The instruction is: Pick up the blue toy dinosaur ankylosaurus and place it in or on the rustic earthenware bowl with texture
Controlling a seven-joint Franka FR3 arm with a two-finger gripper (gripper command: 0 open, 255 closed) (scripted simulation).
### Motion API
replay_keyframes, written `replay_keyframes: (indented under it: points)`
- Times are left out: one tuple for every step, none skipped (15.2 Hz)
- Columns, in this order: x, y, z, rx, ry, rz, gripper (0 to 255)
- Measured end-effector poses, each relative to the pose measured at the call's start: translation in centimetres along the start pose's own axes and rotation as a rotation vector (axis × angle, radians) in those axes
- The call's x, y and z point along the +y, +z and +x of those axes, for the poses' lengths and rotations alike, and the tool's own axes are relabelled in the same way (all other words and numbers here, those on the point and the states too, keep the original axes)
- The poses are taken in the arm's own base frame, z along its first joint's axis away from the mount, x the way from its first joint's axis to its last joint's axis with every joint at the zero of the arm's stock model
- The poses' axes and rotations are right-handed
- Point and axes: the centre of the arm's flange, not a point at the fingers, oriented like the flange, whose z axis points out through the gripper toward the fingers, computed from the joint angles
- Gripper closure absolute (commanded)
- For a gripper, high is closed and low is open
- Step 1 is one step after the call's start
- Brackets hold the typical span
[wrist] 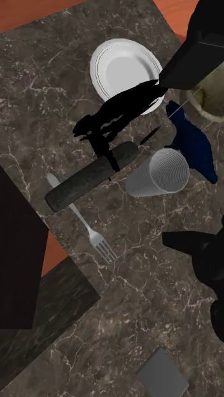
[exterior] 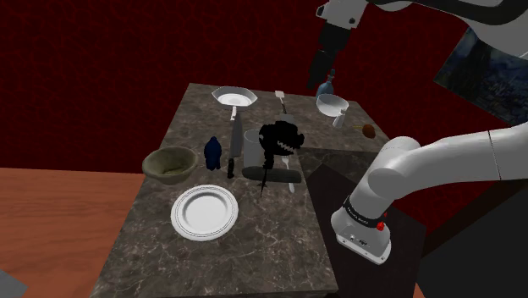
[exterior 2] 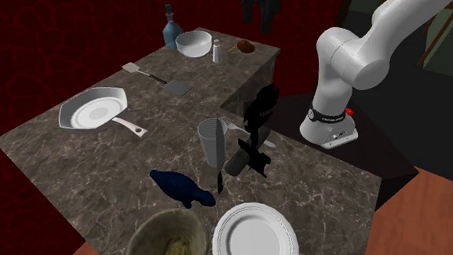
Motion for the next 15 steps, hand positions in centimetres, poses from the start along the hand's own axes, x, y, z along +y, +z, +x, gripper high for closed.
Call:
replay_keyframes:
  points:
    - [0.0, 0.0, 0.0, 0.0, 0.0, 0.0, 0]
    - [-0.4, 0.4, 0.2, -0.001, 0.008, -0.004, 0]
    - [-1.2, 1.0, 0.7, -0.002, 0.02, -0.011, 0]
    - [-1.9, 1.9, 1.4, -0.003, 0.035, -0.018, 0]
    - [-2.8, 2.7, 1.8, -0.004, 0.05, -0.027, 0]
    - [-3.5, 3.4, 2.4, -0.005, 0.067, -0.035, 0]
    - [-4.4, 4.4, 3.3, -0.007, 0.083, -0.044, 0]
    - [-5.2, 5.4, 4.0, -0.007, 0.101, -0.052, 0]
    - [-6.2, 6.4, 4.7, -0.008, 0.118, -0.061, 0]
    - [-7.0, 7.0, 5.2, -0.009, 0.136, -0.07, 0]
    - [-7.7, 8.0, 5.9, -0.01, 0.153, -0.079, 0]
    - [-8.4, 9.3, 6.4, -0.011, 0.171, -0.088, 0]
    - [-9.3, 10.2, 7.2, -0.012, 0.188, -0.097, 0]
    - [-10.0, 10.8, 7.9, -0.012, 0.205, -0.106, 0]
    - [-10.7, 11.7, 8.9, -0.013, 0.222, -0.115, 0]
